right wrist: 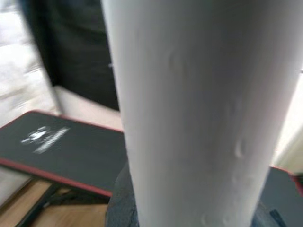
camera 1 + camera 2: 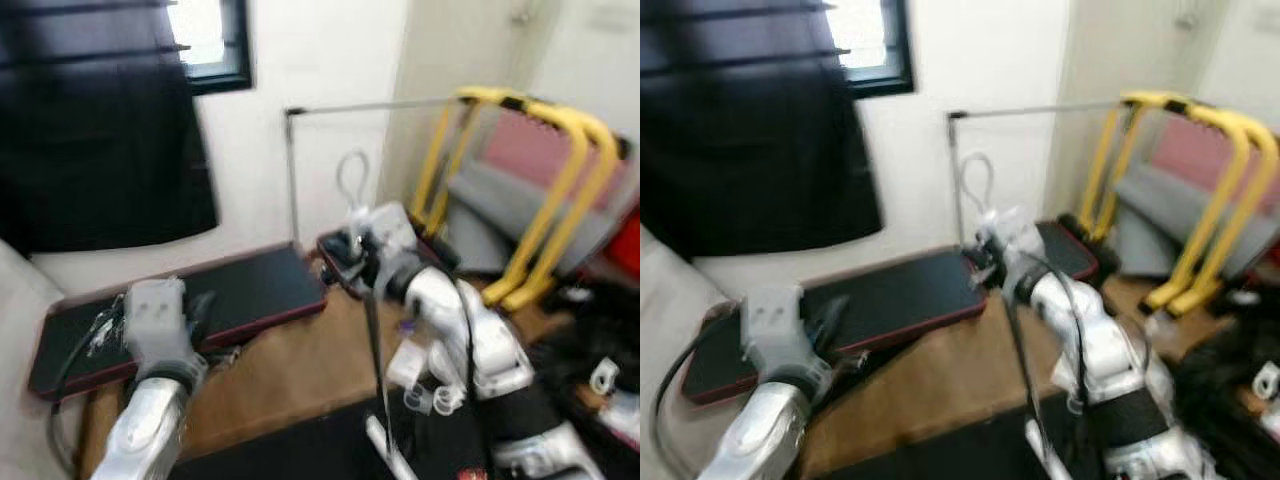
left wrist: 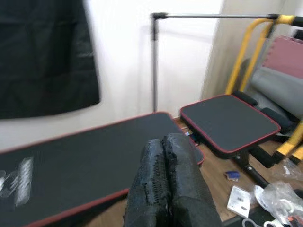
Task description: Sweep floor
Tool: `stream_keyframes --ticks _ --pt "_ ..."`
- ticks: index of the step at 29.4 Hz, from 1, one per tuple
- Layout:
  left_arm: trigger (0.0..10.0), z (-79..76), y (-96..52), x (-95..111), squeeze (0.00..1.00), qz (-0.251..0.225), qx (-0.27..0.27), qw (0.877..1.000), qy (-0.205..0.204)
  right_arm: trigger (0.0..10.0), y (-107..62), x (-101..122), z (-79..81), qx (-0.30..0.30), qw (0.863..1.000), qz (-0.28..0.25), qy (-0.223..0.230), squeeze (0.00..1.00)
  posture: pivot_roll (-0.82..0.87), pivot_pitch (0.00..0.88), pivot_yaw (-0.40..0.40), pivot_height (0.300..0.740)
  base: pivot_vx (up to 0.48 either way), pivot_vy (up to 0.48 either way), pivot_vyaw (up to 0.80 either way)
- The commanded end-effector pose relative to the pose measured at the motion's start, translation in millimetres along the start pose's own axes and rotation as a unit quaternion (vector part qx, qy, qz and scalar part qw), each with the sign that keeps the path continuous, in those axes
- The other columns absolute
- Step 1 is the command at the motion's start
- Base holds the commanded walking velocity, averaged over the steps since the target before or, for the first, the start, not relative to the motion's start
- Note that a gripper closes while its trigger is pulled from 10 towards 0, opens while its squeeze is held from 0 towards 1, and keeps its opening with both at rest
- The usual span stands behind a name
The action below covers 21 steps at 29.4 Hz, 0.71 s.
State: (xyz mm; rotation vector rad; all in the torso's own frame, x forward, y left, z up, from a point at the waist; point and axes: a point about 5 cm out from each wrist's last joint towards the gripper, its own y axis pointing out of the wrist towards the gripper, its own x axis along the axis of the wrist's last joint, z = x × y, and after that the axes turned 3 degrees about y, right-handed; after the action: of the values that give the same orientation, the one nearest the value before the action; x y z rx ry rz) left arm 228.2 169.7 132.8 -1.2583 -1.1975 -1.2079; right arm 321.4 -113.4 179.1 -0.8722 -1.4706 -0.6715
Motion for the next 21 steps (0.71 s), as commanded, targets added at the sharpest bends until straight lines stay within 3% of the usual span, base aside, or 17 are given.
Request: stream_keyframes --ticks 1,7,13,17,21 --pt "10.0 -3.8 4.0 1 0.00 -0.007 -0.017 1.000 0.002 10.0 2.8 7 -19.7 -0.068 0.998 -0.008 -0.009 0.00 -0.09 0.000 -0.018 0.740 0.360 0.000 0.00" --pt "10.0 -4.9 4.3 1 0.00 -0.009 -0.020 1.000 0.002 10.0 5.1 5 -20.7 -0.078 0.997 -0.011 -0.006 0.00 -0.09 0.000 -0.016 0.740 0.361 0.000 0.00" --pt "10.0 -5.4 4.5 1 0.00 -0.009 -0.022 1.000 0.003 10.0 7.5 8 -9.6 -0.039 0.999 -0.026 0.012 0.00 -0.09 0.000 -0.014 0.740 0.361 0.000 0.00" --pt "10.0 -7.4 5.2 1 0.00 -0.011 -0.026 1.000 -0.001 10.0 8.5 14 11.6 0.030 0.999 -0.035 0.027 0.00 -0.10 0.000 -0.018 0.740 0.363 0.000 0.00" --pt "10.0 -8.1 5.5 1 0.00 -0.011 -0.027 1.000 -0.001 10.0 8.9 14 14.0 0.037 0.998 -0.034 0.028 0.00 -0.10 0.000 -0.020 0.740 0.362 0.000 0.00"
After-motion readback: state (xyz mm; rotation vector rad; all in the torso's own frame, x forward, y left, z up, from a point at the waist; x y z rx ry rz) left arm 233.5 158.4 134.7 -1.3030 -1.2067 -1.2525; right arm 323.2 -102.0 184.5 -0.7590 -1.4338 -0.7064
